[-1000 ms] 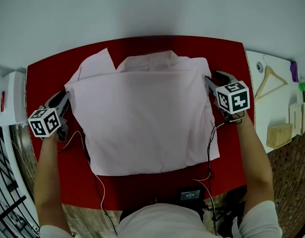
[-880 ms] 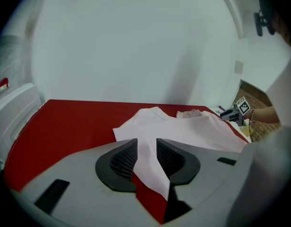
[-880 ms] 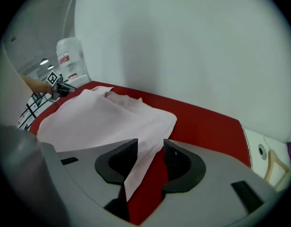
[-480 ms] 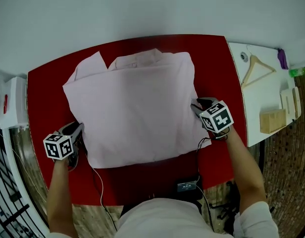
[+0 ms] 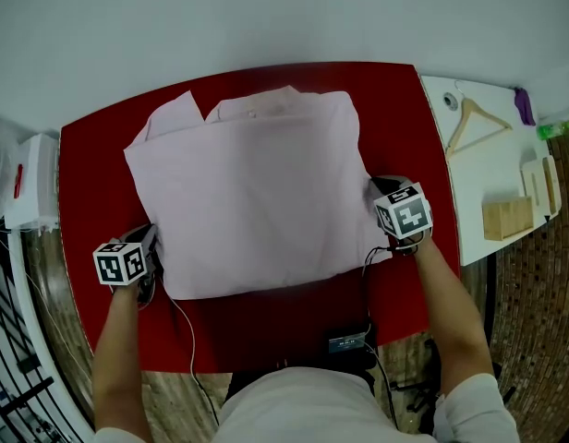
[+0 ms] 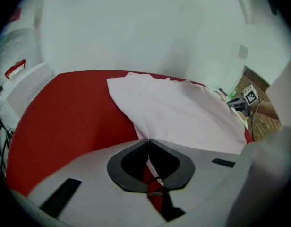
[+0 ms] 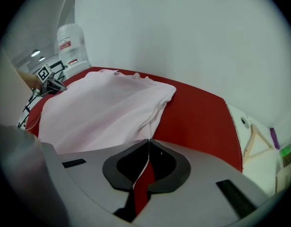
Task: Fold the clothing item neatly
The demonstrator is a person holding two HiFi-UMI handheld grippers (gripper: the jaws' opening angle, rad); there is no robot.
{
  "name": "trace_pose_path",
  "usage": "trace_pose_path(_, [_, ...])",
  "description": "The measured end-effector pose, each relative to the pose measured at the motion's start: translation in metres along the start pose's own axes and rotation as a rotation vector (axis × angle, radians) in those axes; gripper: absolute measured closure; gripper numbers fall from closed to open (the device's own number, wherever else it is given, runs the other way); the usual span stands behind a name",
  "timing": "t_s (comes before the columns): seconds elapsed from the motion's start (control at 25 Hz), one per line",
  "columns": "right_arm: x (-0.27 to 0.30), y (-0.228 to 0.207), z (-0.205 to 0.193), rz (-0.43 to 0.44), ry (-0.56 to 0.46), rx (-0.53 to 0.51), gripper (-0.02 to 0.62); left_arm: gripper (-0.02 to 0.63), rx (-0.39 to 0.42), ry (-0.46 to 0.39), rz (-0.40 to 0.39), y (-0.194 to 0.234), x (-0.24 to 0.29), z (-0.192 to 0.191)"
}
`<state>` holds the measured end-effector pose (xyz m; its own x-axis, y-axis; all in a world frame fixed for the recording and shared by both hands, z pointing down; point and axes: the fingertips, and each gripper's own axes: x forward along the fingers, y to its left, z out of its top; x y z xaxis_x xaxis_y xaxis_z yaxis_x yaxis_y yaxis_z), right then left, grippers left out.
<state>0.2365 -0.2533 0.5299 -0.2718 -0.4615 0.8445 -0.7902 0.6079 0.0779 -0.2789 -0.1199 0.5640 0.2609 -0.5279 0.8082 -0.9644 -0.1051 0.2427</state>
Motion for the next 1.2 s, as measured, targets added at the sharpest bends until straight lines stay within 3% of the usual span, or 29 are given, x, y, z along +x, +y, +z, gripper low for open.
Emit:
trace_pose_path(0.28, [-0.008,-0.036,-0.029,-0.101,-0.005,0.199,0.575,0.597,-0.049,-0.014,0.072,0.018,-0.009,-0.012])
trace_pose_path(0.52, [-0.006,-0.036,-0.03,-0.165,-0.018,0.191,0.574,0.595,-0.086,-0.027,0.063,0.015,-0.007,-0.015])
trace_pose_path(0.64, [-0.018,-0.027,-0.027,-0.126,-0.063,0.176,0.568,0.587,-0.113,-0.057,0.001,0.002,-0.018,-0.013])
trace_pose_path(0.72, [-0.029,-0.02,-0.03,-0.09,-0.079,0.167,0.49,0.515,-0.12,-0.078,-0.044,-0.007,-0.031,-0.015])
trace_pose_path(0.8, [-0.04,-0.011,-0.039,-0.053,-0.077,0.169,0.466,0.488,-0.131,-0.09,-0.085,-0.016,-0.044,-0.024])
trace_pose_path(1.2, [-0.062,0.037,-0.107,0.059,0.022,0.232,0.457,0.454,-0.167,-0.012,-0.229,-0.06,-0.067,-0.1])
